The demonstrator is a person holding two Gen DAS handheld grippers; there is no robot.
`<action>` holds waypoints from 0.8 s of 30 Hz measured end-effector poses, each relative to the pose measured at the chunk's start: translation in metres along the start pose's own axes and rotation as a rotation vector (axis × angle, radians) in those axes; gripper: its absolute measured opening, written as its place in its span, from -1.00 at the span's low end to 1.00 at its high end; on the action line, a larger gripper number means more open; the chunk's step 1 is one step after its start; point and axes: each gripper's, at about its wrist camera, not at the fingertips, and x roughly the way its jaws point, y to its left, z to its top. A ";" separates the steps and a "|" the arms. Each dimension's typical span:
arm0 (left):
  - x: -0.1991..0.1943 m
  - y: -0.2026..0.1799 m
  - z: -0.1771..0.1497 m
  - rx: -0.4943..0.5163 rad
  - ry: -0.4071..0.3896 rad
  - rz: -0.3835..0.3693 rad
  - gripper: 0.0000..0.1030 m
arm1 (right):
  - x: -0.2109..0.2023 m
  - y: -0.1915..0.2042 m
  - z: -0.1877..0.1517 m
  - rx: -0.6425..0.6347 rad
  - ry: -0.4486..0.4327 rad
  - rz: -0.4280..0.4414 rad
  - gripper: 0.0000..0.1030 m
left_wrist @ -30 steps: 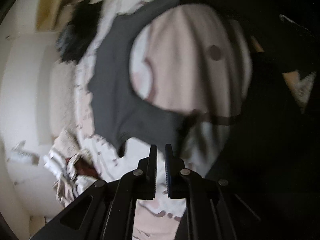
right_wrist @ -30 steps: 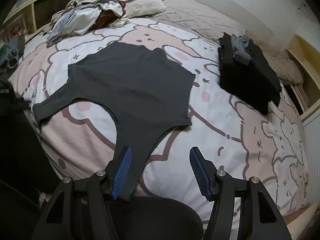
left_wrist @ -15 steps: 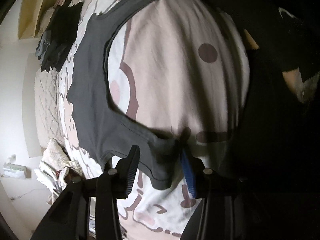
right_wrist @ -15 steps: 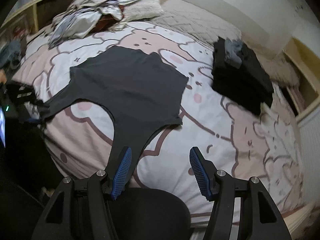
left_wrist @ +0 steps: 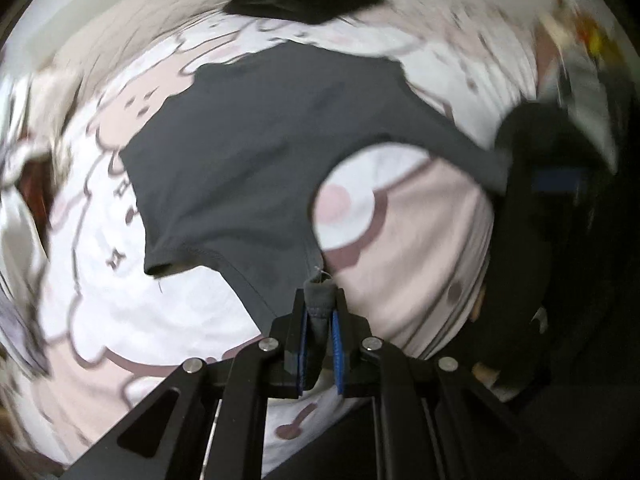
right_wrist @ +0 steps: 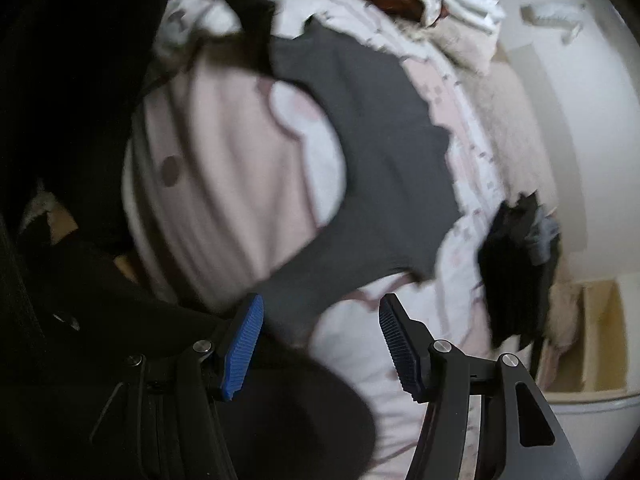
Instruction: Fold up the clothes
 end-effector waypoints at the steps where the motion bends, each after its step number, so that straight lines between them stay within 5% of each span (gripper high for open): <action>1: -0.001 0.005 0.003 -0.031 -0.005 -0.018 -0.80 | 0.003 0.007 0.002 0.006 0.017 0.006 0.18; 7: -0.002 0.020 0.004 -0.117 -0.013 -0.059 -0.80 | 0.033 0.039 0.008 0.010 0.152 -0.052 0.18; 14: 0.001 0.023 -0.001 -0.122 -0.007 -0.075 -0.80 | 0.060 0.042 0.007 -0.085 0.201 -0.278 0.18; 18: -0.005 0.021 -0.004 -0.113 -0.027 -0.063 -0.80 | 0.062 0.037 0.004 -0.124 0.182 -0.260 -0.65; 24: -0.030 0.007 -0.016 -0.114 -0.051 -0.032 -0.81 | 0.026 0.019 -0.004 -0.156 0.068 -0.225 -0.87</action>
